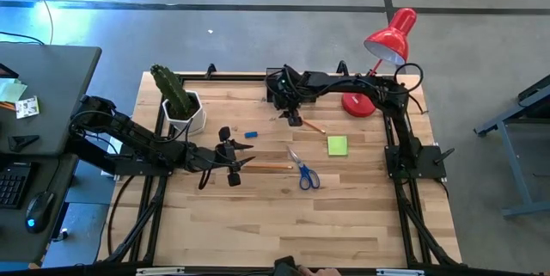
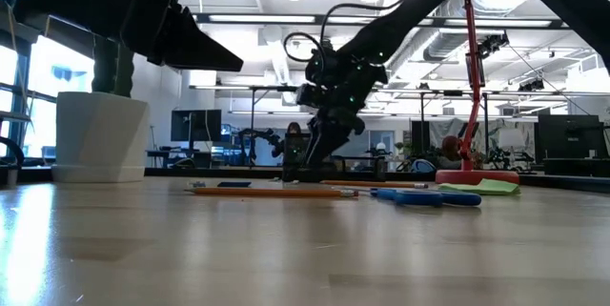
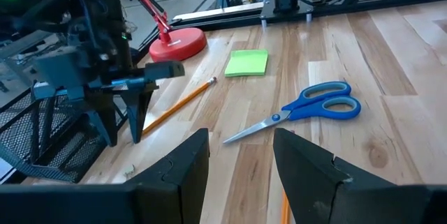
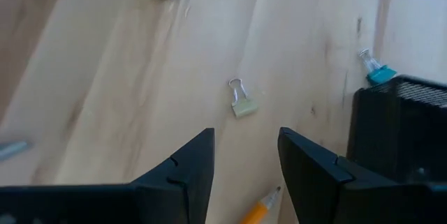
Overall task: Pick and place office supplies into organizer
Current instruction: Put the top yellow pencil into the top left section of the desk organizer
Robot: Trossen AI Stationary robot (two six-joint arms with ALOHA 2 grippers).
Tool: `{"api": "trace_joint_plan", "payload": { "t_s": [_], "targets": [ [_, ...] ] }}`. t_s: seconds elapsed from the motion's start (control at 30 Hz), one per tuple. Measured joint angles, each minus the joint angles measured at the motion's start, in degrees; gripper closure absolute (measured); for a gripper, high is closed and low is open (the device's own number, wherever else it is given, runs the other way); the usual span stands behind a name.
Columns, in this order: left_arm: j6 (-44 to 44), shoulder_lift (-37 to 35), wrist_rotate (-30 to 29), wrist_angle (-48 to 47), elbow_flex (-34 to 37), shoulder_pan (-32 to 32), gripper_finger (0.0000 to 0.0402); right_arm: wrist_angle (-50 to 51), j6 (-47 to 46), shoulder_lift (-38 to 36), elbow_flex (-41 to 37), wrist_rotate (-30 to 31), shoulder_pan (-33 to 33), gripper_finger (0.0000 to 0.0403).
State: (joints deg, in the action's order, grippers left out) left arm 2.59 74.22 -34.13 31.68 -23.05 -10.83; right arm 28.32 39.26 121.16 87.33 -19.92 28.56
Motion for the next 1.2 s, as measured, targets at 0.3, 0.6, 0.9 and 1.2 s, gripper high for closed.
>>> {"api": "trace_joint_plan", "payload": {
  "t_s": [0.3,0.6,0.9,1.2],
  "targets": [
    [0.2,0.0,0.0,-1.8,0.0,0.0,0.0252,8.3,-2.3,-0.1,5.4,0.0,-1.4,0.0249],
    [-0.1,0.0,-3.0,-4.6,0.0,0.0,0.0252,7.0,0.8,-0.1,6.1,0.9,-2.6,0.0249],
    [-0.2,0.0,-3.0,-5.9,-2.1,0.0,0.0252,10.8,3.2,0.6,10.9,4.5,-3.0,0.0249],
    [-0.5,0.0,-3.0,-8.6,-2.3,0.0,0.0252,16.6,3.5,7.8,17.1,5.4,-3.9,0.0249]
  ]
}}
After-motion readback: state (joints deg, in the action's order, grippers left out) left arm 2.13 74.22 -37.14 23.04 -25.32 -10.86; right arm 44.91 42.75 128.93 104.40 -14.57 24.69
